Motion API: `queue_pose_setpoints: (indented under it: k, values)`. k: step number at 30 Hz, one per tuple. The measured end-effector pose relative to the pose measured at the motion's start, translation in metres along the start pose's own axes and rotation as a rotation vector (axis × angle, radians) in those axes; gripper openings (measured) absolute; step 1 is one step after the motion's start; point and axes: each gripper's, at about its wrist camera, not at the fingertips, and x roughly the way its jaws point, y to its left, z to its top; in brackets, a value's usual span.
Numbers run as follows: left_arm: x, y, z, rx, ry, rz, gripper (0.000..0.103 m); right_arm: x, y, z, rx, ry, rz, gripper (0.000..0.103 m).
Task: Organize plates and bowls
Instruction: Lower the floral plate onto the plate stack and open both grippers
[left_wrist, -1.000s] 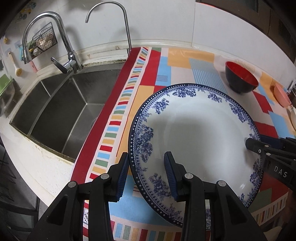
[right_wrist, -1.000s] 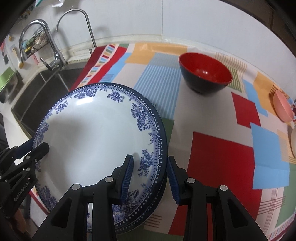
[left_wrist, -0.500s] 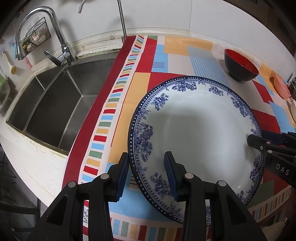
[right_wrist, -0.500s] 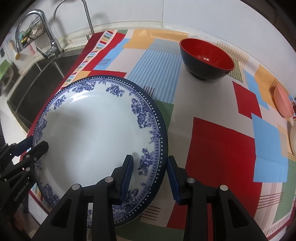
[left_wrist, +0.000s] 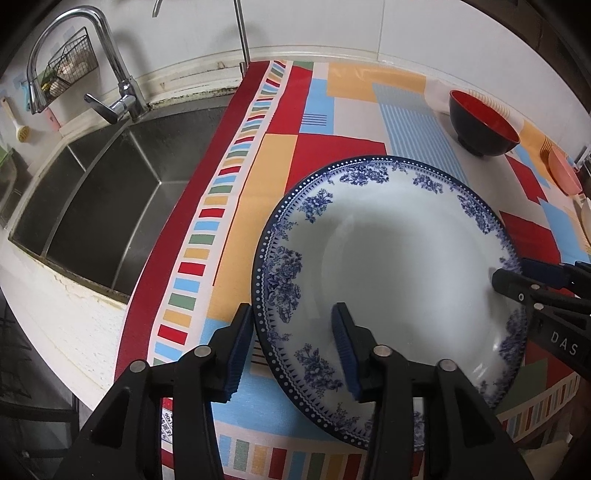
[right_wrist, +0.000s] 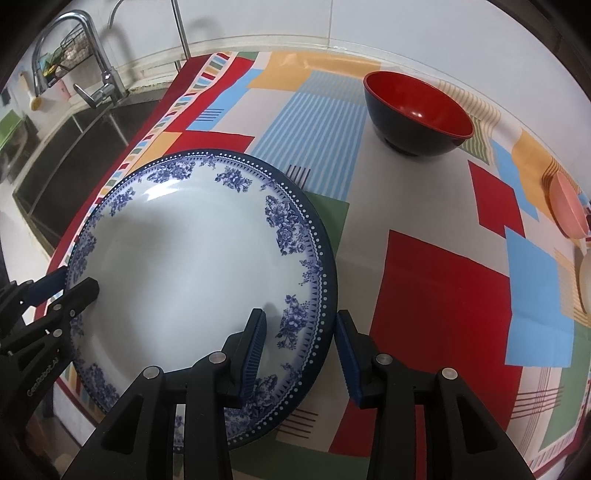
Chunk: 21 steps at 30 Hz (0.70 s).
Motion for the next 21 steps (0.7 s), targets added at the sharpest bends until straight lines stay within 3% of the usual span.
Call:
queue_pose_setpoints:
  k: [5, 21]
  values:
    - [-0.009, -0.001, 0.002, 0.003, -0.05, 0.02, 0.057, 0.0, 0.001, 0.001, -0.012, -0.004, 0.025, 0.049]
    - [-0.026, -0.011, 0.014, 0.03, -0.123, 0.026, 0.059, -0.016, -0.012, 0.001, 0.01, -0.09, 0.026, 0.053]
